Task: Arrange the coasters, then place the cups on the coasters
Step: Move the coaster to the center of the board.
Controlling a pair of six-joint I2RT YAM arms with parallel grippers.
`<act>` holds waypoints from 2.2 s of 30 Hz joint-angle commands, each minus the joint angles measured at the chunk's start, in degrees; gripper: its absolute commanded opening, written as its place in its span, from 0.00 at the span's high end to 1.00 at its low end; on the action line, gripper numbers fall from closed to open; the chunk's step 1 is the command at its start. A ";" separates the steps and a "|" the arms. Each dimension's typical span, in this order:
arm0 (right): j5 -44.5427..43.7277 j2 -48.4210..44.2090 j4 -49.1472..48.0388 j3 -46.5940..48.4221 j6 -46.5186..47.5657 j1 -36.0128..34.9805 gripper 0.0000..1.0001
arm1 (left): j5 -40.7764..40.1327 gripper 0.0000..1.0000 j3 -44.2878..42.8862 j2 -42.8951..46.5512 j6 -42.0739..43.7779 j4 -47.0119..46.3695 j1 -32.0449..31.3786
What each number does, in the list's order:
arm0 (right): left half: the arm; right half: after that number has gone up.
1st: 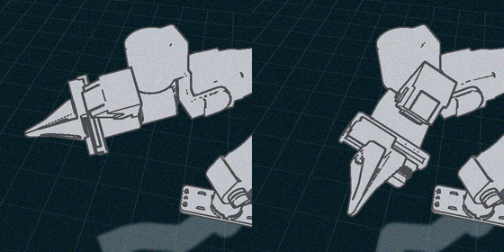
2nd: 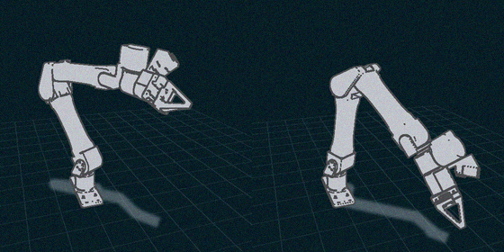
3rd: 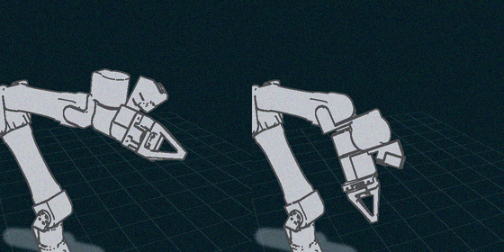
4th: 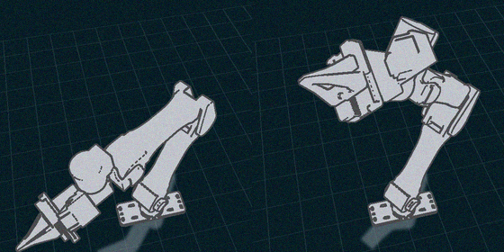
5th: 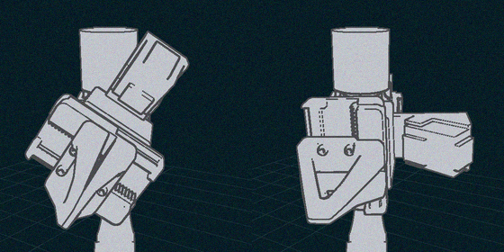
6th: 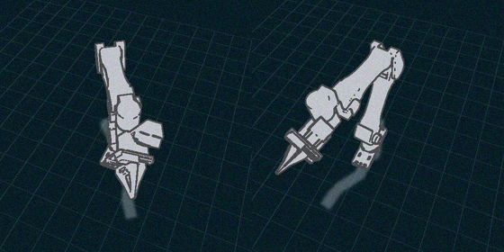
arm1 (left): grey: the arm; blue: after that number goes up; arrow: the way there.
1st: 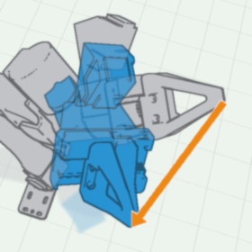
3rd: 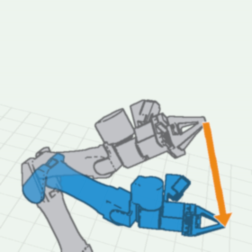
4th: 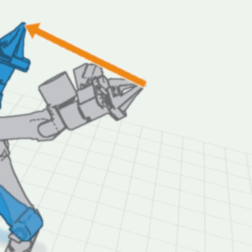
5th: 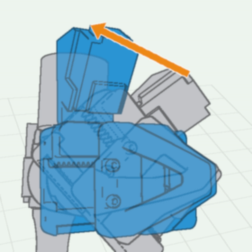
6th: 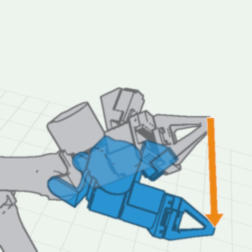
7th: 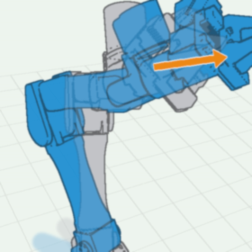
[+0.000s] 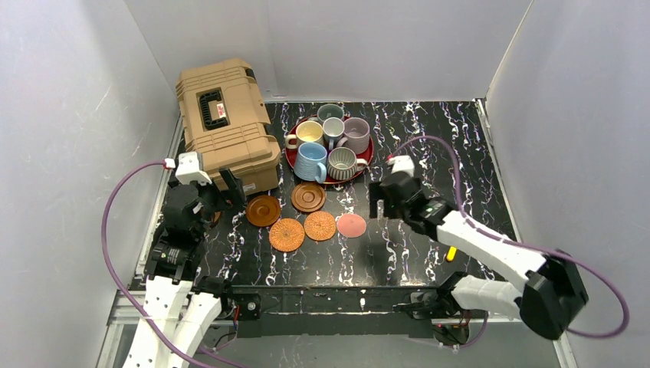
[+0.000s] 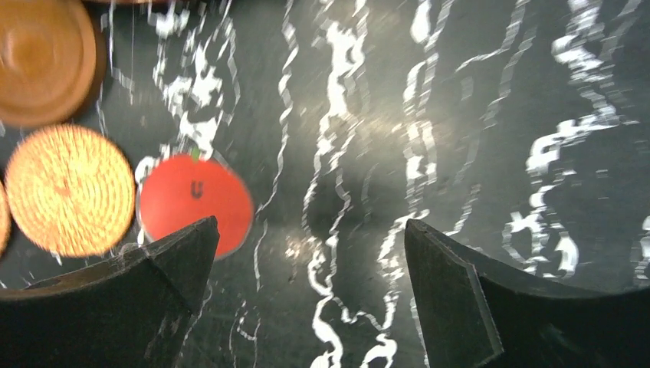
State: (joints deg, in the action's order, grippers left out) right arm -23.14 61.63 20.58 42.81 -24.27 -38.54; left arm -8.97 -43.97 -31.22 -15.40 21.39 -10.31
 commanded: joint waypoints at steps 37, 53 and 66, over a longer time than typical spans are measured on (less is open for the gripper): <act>-10.09 27.16 -3.96 3.58 -21.82 -25.44 0.00 | 1.28 0.01 0.01 -0.68 1.92 1.29 -0.07; -9.25 30.07 -8.56 3.10 -20.05 -23.96 0.00 | 2.37 0.01 0.11 -0.66 2.02 1.03 -0.06; -14.62 31.18 -2.94 3.62 -21.60 -21.39 0.00 | 2.34 0.01 0.11 -0.71 1.99 1.19 -0.08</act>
State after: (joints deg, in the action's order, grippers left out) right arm -34.33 91.05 12.05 45.65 -44.16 -61.10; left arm -6.96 -43.75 -32.05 -14.00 21.67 -10.31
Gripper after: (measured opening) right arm 1.000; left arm 0.993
